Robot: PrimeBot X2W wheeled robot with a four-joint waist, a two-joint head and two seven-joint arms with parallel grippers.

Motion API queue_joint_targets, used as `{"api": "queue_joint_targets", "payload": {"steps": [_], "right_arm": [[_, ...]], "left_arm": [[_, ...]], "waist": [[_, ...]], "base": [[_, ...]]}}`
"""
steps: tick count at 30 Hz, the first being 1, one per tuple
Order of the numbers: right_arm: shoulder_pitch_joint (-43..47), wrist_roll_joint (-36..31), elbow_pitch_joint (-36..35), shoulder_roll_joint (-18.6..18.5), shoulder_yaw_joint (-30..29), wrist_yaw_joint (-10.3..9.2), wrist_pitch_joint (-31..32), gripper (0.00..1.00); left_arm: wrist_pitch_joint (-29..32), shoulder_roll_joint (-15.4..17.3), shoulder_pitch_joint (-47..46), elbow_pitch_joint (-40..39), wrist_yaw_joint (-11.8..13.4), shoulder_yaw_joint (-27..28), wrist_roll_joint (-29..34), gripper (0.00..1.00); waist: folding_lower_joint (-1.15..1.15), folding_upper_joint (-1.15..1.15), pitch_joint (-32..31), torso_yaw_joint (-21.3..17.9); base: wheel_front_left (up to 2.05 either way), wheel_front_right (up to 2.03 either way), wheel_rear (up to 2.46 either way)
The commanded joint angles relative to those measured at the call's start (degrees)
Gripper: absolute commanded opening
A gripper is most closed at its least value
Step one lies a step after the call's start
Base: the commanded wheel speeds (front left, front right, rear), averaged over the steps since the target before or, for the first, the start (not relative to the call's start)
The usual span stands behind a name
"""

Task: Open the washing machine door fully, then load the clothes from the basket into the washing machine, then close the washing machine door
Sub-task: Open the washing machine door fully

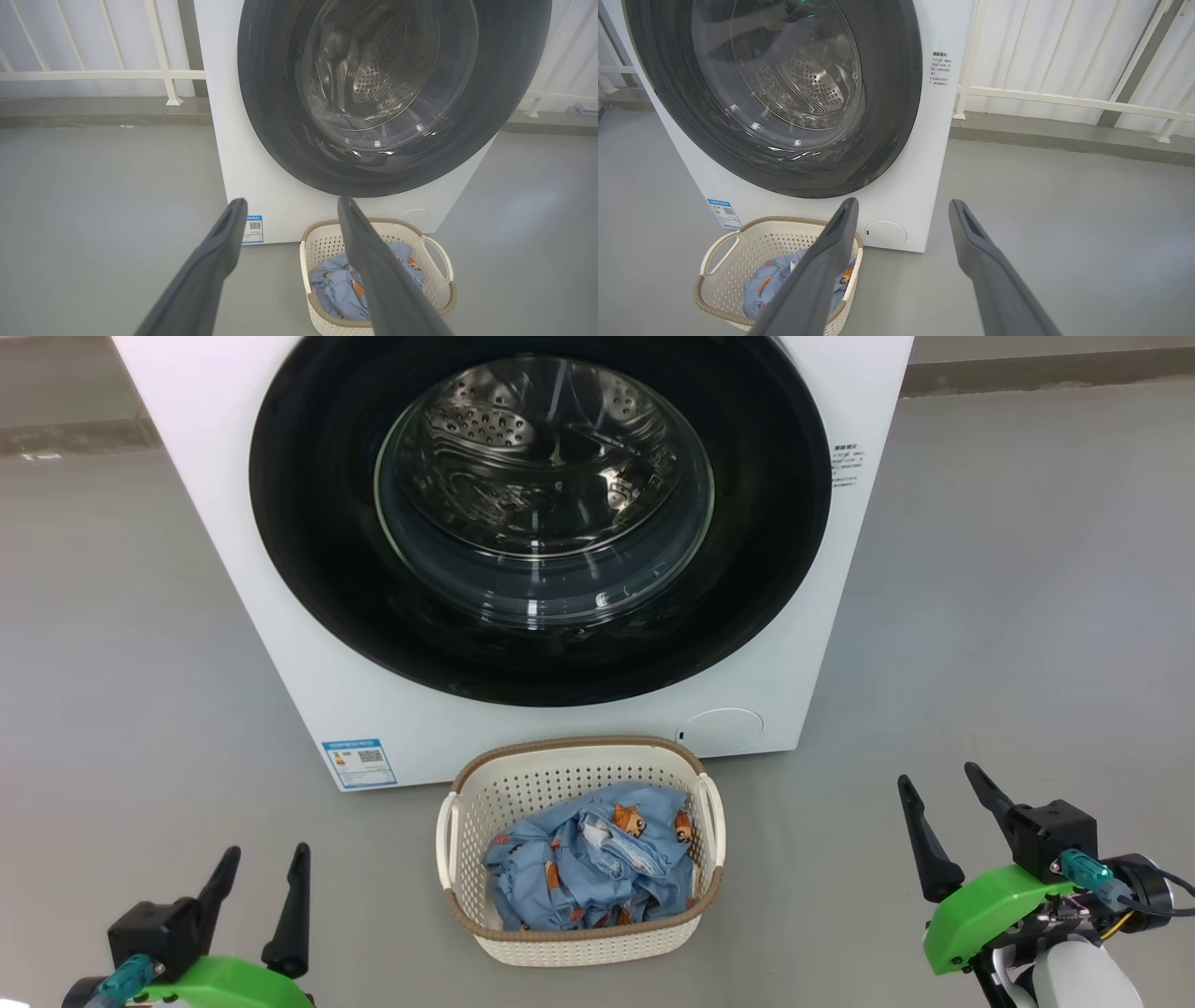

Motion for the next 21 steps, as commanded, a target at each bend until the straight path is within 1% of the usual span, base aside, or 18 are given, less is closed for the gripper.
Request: {"api": "queue_joint_targets", "payload": {"steps": [1,12,16,21], "right_arm": [[-1.13,0.24,-1.07,-0.37,0.89,-0.06,-0.41,1.0],[-1.1,0.34,-0.78,-0.51,0.63,-0.06,-0.67,1.0],[-0.93,0.43,-0.89,-0.27,0.38,-0.06,-0.6,1.0],[-0.65,0.52,-1.01,-0.03,0.08,-0.06,-0.62,1.0]], "left_arm": [[-0.51,1.33,-2.95,-0.8,-0.08,2.13,0.26,1.0],[-0.51,1.21,-3.03,-1.55,-0.12,2.97,1.88,1.0],[-0.51,1.11,-2.92,-1.77,-0.13,3.43,2.29,1.0],[-0.51,0.88,-2.83,-2.09,-0.14,3.82,2.58,1.0]], "waist": [[0.0,0.0,-0.05,0.02],[0.0,0.0,-0.11,0.09],[0.0,0.0,0.03,-0.04],[0.0,0.0,0.22,-0.11]], "base": [[0.0,0.0,0.0],[0.06,0.06,-0.12],[0.48,0.48,-0.96],[0.83,0.83,-1.67]]}}
